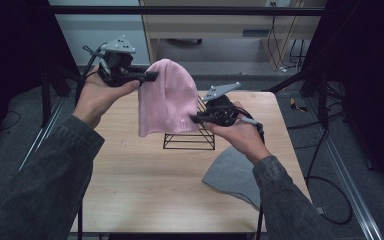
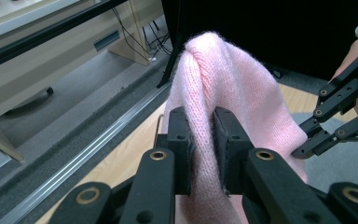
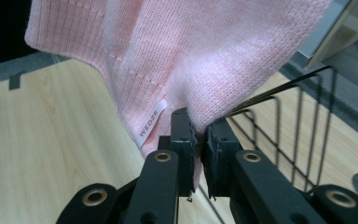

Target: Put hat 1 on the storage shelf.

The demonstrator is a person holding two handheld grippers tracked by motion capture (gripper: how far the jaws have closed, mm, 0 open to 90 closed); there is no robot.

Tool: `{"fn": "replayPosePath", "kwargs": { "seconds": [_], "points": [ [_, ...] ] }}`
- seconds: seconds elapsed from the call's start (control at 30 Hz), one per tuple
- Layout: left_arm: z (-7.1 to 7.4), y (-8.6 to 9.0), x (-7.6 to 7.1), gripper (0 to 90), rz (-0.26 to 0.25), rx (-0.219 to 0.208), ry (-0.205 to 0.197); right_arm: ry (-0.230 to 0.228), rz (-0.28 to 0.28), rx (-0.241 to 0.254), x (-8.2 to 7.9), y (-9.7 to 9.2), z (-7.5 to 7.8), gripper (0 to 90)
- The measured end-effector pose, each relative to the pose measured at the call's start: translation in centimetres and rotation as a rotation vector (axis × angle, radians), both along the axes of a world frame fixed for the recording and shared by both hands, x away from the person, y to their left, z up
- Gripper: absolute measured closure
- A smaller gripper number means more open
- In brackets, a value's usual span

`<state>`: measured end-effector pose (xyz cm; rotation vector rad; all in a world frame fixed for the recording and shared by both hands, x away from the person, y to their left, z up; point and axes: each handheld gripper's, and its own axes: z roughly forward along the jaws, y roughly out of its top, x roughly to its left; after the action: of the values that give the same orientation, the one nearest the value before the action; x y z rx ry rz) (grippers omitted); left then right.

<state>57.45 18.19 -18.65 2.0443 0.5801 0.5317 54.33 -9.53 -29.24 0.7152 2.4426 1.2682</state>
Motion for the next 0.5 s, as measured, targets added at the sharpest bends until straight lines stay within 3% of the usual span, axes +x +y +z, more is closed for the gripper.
{"fn": "replayPosePath", "kwargs": {
  "seconds": [0.1,0.27,0.5],
  "points": [
    [0.5,-1.1,1.9,77.9,0.006,-0.014,-0.001,0.002,-0.030,0.020,1.6,-1.0,0.8,83.6],
    [0.8,-2.1,3.5,77.8,0.013,-0.025,0.001,0.006,-0.056,0.048,3.2,-2.0,1.3,83.6],
    [1.0,-2.9,6.3,77.4,0.028,-0.031,-0.003,0.002,-0.106,0.050,5.6,-3.1,1.6,83.6]
  ]
}}
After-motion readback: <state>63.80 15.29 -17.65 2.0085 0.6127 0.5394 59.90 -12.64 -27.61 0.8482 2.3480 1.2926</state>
